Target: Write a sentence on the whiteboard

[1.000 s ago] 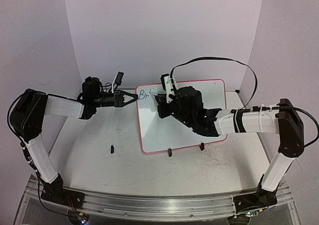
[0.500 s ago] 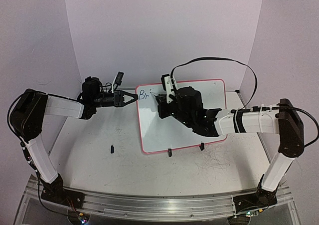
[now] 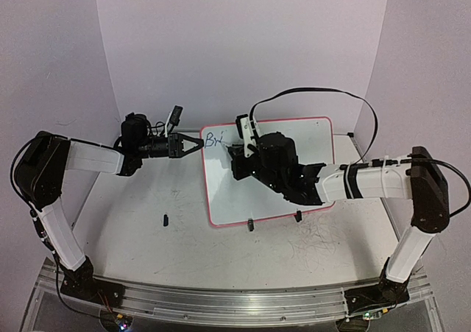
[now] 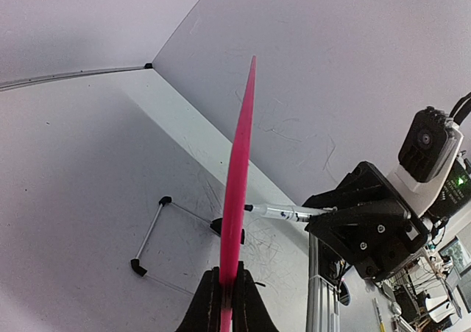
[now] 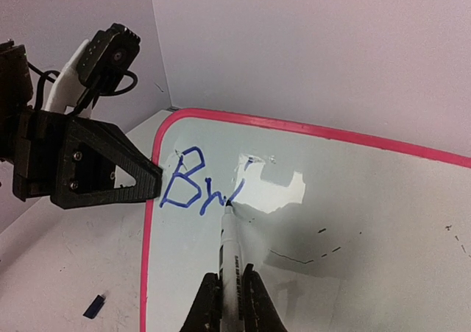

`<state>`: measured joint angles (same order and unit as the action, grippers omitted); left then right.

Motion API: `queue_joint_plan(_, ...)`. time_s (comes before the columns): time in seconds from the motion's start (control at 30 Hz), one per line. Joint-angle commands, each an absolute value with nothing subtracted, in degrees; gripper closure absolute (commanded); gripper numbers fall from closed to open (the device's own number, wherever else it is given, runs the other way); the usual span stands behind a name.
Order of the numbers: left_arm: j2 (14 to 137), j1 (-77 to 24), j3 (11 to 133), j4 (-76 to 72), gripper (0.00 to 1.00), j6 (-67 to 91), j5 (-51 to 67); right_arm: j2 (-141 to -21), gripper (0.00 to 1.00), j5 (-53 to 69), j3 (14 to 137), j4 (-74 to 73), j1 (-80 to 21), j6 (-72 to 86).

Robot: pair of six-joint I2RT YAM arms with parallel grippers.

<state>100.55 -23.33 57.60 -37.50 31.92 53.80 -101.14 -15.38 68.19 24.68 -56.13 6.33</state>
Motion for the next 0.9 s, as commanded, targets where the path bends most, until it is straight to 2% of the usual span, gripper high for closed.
queue_joint_plan(0.0, 97.8, -24.3, 57.1, -38.8, 1.00, 32.0, 55.4, -100.7, 1.00, -16.8, 67.7, 24.0, -56.5, 7.4)
queue_joint_plan(0.43, 97.8, -24.3, 57.0, -38.8, 1.00, 31.8, 55.4, -98.4, 1.00, -14.2, 67.8, 23.9, -57.5, 7.8)
queue_joint_plan(0.73, 97.9, -24.3, 57.1, -38.8, 0.99, 31.8, 55.0, -83.3, 1.00, -13.1, 63.1, 25.0, -57.8, 5.2)
queue_joint_plan(0.8, 97.8, -24.3, 57.3, -38.8, 0.96, 32.2, 54.9, -81.6, 1.00, -14.9, 61.7, 25.0, -57.8, 3.5)
queue_joint_plan(0.87, 97.5, -24.3, 57.3, -38.8, 0.87, 32.5, 54.5, -80.7, 1.00, -16.2, 60.3, 24.6, -57.8, 2.2)
